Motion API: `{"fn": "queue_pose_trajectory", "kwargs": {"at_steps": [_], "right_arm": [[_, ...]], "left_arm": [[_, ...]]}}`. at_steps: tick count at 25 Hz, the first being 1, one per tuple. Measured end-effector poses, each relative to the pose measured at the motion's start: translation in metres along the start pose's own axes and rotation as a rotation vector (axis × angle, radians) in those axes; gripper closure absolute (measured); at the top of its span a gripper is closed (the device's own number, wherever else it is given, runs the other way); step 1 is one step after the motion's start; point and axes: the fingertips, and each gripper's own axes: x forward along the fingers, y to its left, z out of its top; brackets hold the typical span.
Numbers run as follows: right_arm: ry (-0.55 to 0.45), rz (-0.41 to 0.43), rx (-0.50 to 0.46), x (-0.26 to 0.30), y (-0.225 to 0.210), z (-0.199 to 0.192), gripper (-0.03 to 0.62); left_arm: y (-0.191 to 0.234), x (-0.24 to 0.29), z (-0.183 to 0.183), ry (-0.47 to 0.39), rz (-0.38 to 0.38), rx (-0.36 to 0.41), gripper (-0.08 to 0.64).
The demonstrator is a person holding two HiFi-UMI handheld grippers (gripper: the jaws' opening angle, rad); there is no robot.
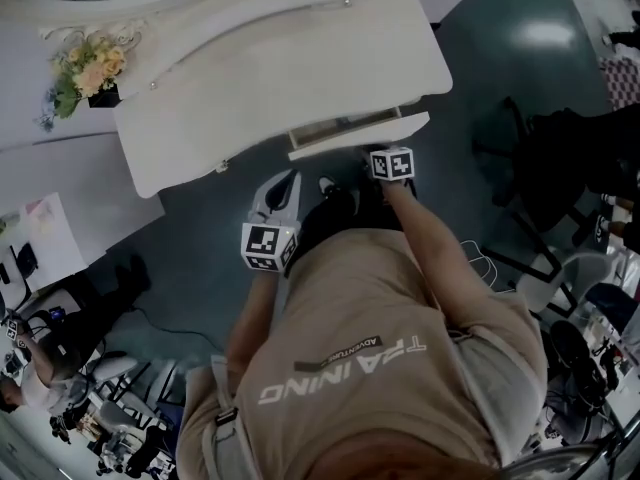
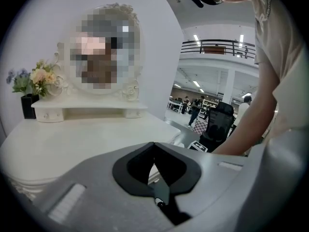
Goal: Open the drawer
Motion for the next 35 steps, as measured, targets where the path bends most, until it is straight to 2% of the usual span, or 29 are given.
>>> {"fn": "queue_pose_trajectory", "kwargs": {"at_steps": [7,12,15,21,25,29,32,35], "right_arm": [[0.015,0.003,-0.011,-0.01,0.0,-0.023,0.459],[0.02,0.005,-0.012,-0.017,-0.002,-0.037,0.459],[0.035,0.02,-0.016,-0.023,-0.002,-0.046,0.459],[0.054,0.067,-0.036,-0.03,-0.004,-0.062,0.459],[0.062,0.102,-0.044,-0.043,-0.01,-0.077,0.457],[0.057,0.141,-0.054,-0.048,-0.012,-0.083,0.457],[0.042,0.167,-0.061,-0.047,-0.01,-0.079,0.457],[0.047,0.175,-0.067,-0.048,-0.011,-0.084,0.457]], "left_arm": [[-0.016,0.011,-0.009,0.004,-0.062,0.007,0.561],[-0.022,0.018,-0.031,0.045,-0.053,-0.023,0.561],[-0.033,0.012,-0.033,0.056,-0.043,-0.015,0.561],[-0.052,0.008,-0.036,0.069,0.021,-0.009,0.561],[-0.087,0.002,-0.042,0.076,0.055,-0.043,0.561],[-0.111,-0.003,-0.035,0.057,0.104,-0.026,0.561],[-0.115,-0.01,-0.031,0.015,0.158,-0.064,0.561],[-0.126,-0.02,-0.042,0.017,0.193,-0.092,0.561]]}}
